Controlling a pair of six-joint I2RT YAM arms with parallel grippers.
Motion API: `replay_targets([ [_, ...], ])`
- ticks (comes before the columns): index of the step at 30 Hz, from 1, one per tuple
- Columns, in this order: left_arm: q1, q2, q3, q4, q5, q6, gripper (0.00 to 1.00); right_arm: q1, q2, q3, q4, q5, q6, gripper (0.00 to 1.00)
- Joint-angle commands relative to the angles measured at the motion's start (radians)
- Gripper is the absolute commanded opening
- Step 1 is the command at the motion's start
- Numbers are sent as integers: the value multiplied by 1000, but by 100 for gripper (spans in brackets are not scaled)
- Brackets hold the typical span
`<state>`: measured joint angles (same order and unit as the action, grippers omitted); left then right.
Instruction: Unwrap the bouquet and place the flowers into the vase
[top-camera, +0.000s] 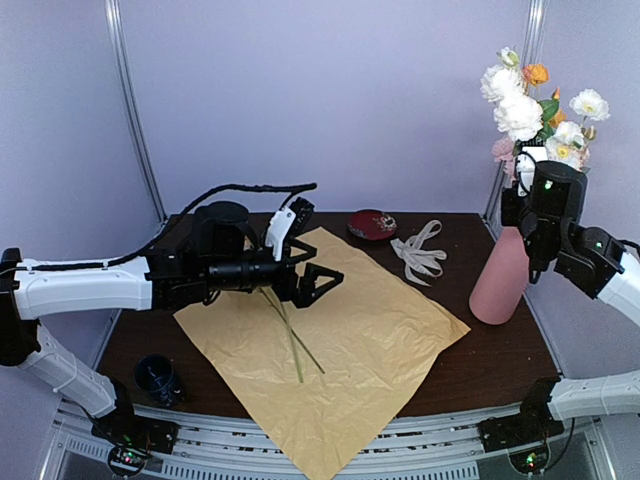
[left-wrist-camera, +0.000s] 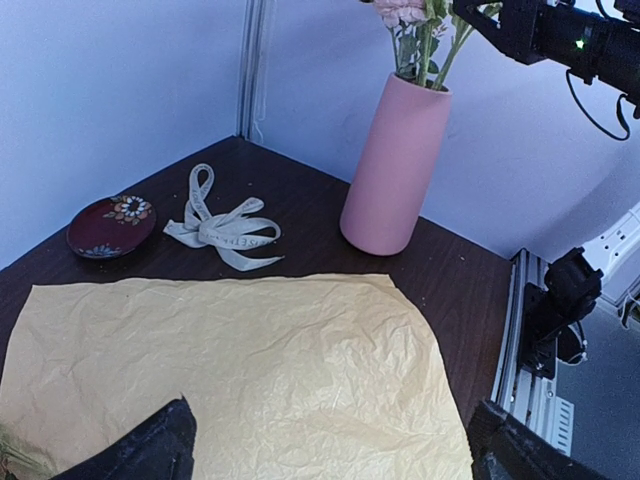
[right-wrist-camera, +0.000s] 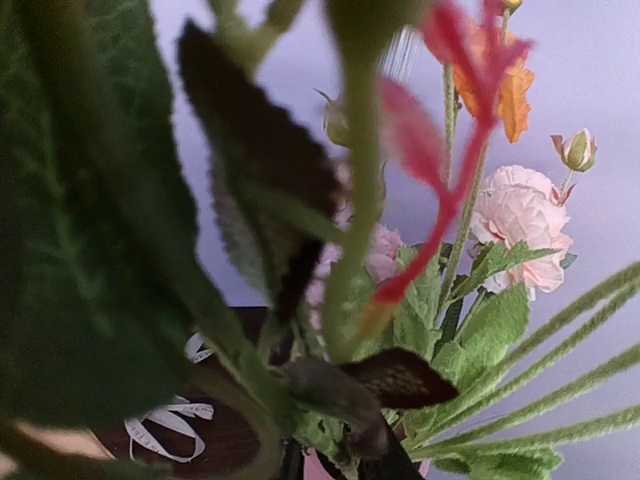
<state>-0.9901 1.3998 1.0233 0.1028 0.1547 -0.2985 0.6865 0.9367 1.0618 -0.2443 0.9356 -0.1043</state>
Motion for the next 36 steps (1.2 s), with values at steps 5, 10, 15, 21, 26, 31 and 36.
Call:
replay_targets([
  [5,-1,-6,13,22,-3,-11,98,-5,-38,35,-182,-46,142,46],
  [10,-1,-14,12,11,-16,-10,98,-5,-55,129,-322,-173,195,64],
  [15,-1,-30,1,4,-40,-12,98,-5,-47,237,-462,-416,194,69],
  [21,-1,-73,-34,10,-114,-34,98,-4,-43,323,-554,-771,162,71],
  [26,-1,-120,-71,-7,-212,-73,98,-4,-44,340,-545,-1012,153,70],
  [31,-1,-181,-114,-35,-314,-114,98,-4,-30,404,-518,-1309,161,71],
  [36,-2,-198,-134,-89,-408,-199,98,-4,1,444,-541,-1426,168,72],
])
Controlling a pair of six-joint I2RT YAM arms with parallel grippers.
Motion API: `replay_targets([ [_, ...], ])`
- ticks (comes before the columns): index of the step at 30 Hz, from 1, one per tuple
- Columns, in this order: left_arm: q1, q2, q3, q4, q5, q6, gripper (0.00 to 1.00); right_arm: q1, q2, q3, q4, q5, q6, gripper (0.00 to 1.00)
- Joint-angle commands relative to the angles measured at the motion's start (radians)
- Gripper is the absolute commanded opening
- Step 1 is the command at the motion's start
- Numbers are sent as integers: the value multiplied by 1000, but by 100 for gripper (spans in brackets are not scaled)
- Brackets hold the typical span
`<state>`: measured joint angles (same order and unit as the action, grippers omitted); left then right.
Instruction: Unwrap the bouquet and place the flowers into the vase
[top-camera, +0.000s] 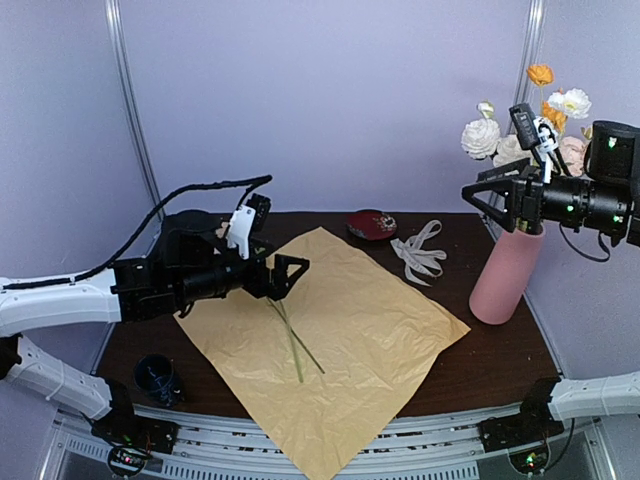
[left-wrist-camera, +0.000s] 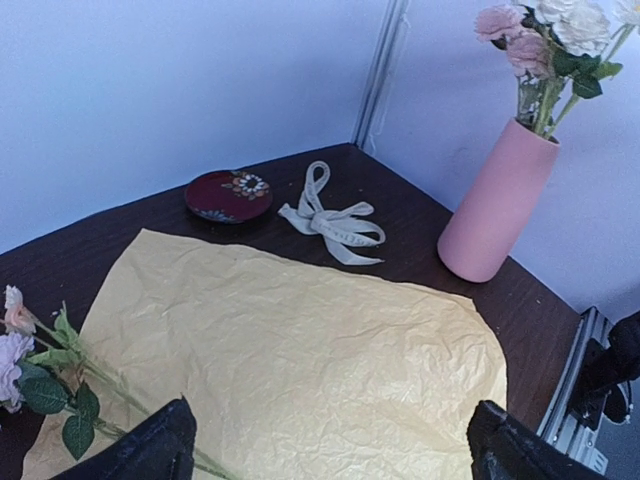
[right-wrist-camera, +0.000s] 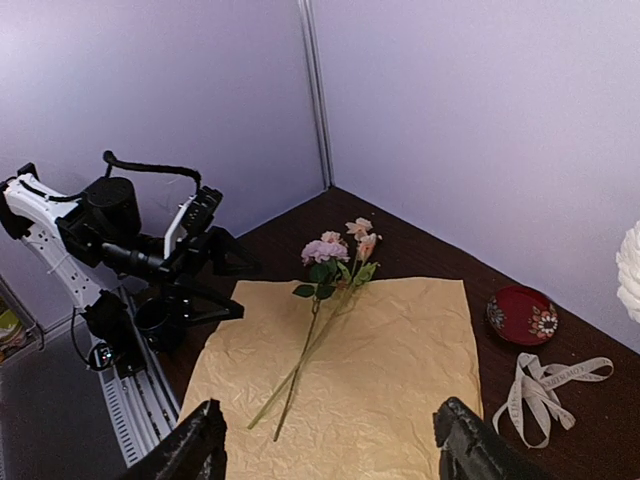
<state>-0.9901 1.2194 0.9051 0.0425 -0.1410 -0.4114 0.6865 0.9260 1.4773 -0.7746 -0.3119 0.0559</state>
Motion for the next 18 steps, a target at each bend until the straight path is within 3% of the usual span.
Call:
replay_targets([
  [1,-1,-12,-13,-49,-137,-107,98,-4,12,20,-2,-188,16,72],
  [5,10,36,14,-155,-224,-203,97,0,1,-76,118,-218,79,72],
  [9,76,78,5,-191,-166,-303,94,53,16,-189,312,-161,166,70],
  [15,176,113,-30,-188,-76,-406,89,298,152,-223,475,187,177,68],
  [18,197,111,-48,-184,-80,-432,84,330,264,-236,548,311,248,65],
])
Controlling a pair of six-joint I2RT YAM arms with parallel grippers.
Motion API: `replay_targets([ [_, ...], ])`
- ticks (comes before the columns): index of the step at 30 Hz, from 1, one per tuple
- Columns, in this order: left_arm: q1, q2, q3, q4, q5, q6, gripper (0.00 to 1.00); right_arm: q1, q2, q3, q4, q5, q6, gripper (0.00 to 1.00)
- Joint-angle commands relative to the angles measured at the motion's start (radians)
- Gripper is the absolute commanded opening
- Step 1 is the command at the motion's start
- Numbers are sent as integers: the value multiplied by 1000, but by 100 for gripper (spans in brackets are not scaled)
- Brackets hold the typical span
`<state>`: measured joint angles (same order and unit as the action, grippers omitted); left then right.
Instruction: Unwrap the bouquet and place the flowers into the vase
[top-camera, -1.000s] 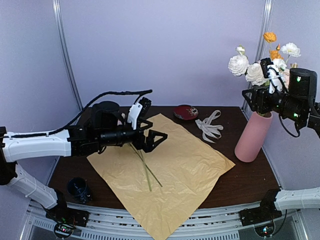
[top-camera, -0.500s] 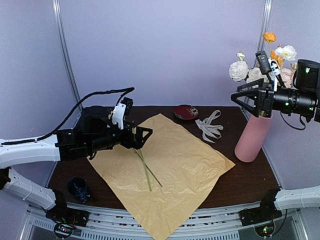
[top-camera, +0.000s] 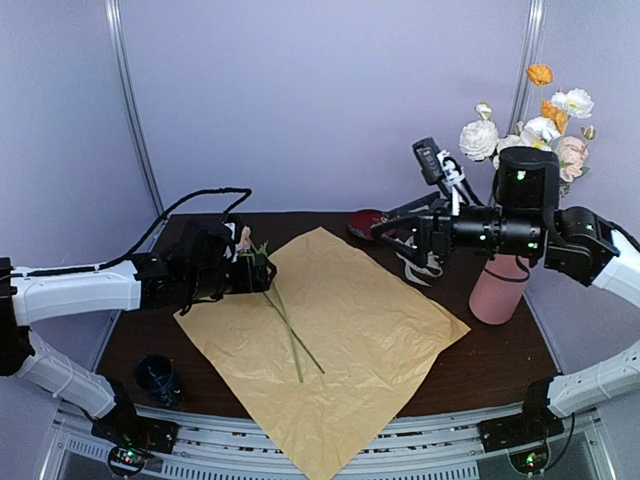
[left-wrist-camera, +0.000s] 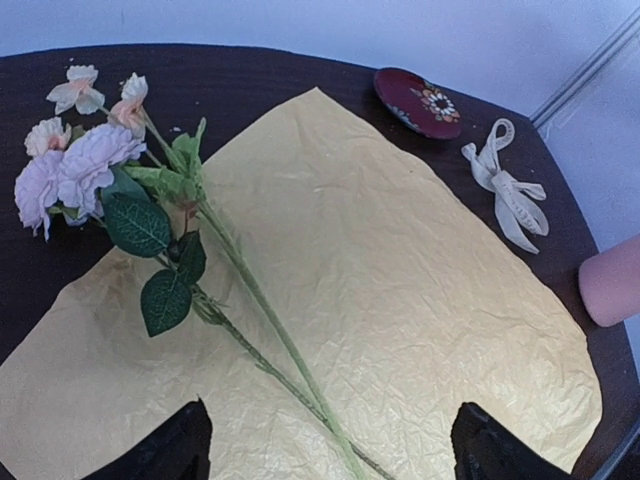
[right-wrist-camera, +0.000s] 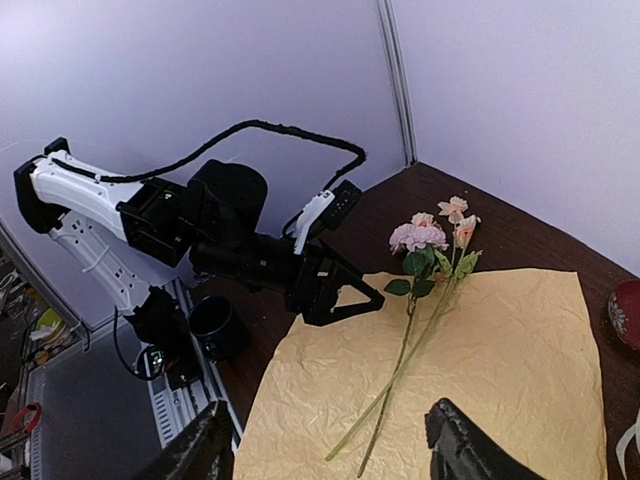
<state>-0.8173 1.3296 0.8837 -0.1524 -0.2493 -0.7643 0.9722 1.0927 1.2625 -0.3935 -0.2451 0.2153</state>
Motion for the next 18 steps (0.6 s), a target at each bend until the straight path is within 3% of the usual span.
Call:
replay_targets([
  [1,27,-9,-32,13,21,-81,83,51,136,-27,191,267,114,64],
  [8,29,-169,-100,-23,-92,-9,82,56,458,-29,372,303,258,58],
  [13,28,-297,-159,-21,-113,68,82,28,735,102,427,275,311,55],
  [18,29,-365,-188,-27,-121,126,84,-39,995,272,448,150,385,52],
])
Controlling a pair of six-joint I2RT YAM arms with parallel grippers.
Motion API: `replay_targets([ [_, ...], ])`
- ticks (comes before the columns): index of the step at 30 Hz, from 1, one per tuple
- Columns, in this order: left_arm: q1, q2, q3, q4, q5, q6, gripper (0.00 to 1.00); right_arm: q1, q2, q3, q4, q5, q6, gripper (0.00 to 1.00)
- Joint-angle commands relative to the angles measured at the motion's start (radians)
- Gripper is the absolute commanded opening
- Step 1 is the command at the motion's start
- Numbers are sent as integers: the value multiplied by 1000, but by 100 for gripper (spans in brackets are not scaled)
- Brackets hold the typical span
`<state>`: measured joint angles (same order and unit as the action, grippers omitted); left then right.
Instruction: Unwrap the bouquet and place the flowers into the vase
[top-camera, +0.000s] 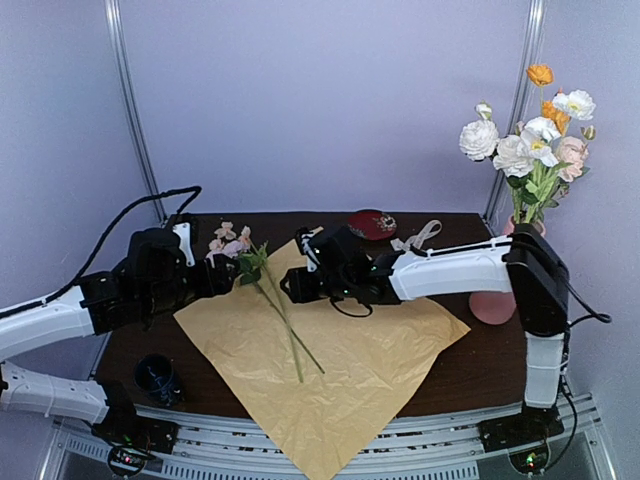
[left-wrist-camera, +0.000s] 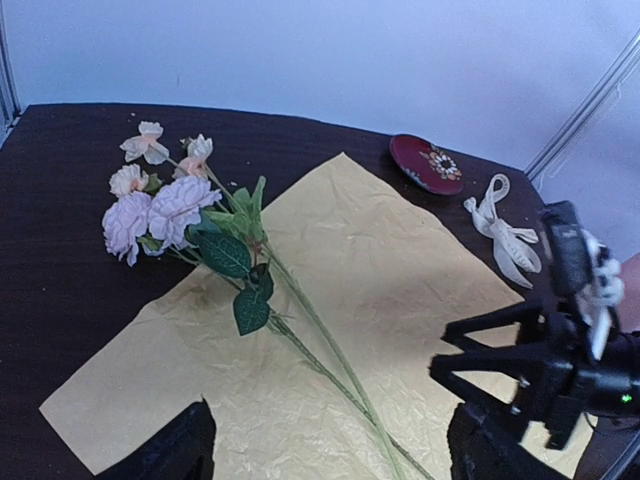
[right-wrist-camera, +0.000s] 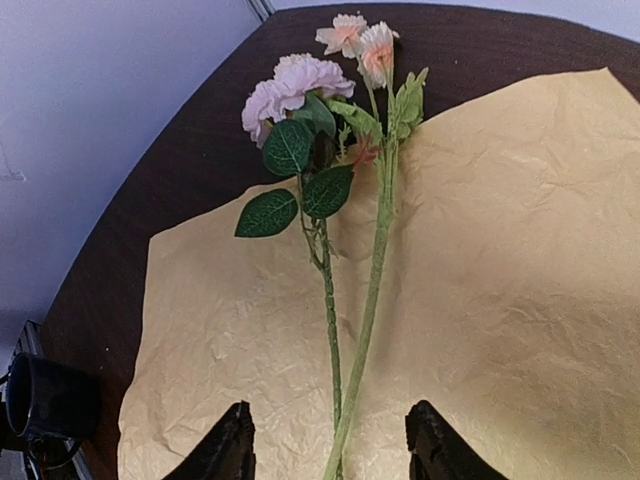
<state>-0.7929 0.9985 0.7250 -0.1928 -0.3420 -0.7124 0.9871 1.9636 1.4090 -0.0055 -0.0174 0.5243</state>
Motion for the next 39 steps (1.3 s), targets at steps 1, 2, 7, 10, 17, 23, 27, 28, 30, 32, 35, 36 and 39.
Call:
replay_targets([
  [1,4,-39,-33,14,-26,82,84,-65,171,169,45,-107,82,51],
  [2,4,-41,-38,16,-20,88,84,-74,218,214,36,-144,85,51],
  [7,4,-40,-71,37,-5,99,85,-97,388,407,-41,-234,92,50],
  [10,4,-38,-84,50,6,99,85,-102,442,455,-61,-247,103,47],
  [17,4,-12,-86,61,16,105,85,-104,523,514,-62,-351,141,37],
  [23,4,-18,-75,52,19,104,84,-108,430,417,53,-271,156,0],
  [27,4,-51,-45,43,4,125,83,-104,265,289,199,-200,158,0],
  [28,4,-59,-34,46,1,134,83,-101,223,267,222,-181,150,0],
  [30,4,-76,-10,53,2,157,83,-91,143,209,281,-144,138,0],
  [32,4,-95,9,73,18,183,84,-78,66,147,340,-117,126,0],
  [35,4,-124,20,145,108,231,84,-44,-53,36,454,-72,100,0],
  [36,4,-136,19,178,161,250,85,-31,-91,-1,492,-59,92,0],
  [39,5,-169,-3,331,371,291,87,17,-205,-117,625,3,57,0],
])
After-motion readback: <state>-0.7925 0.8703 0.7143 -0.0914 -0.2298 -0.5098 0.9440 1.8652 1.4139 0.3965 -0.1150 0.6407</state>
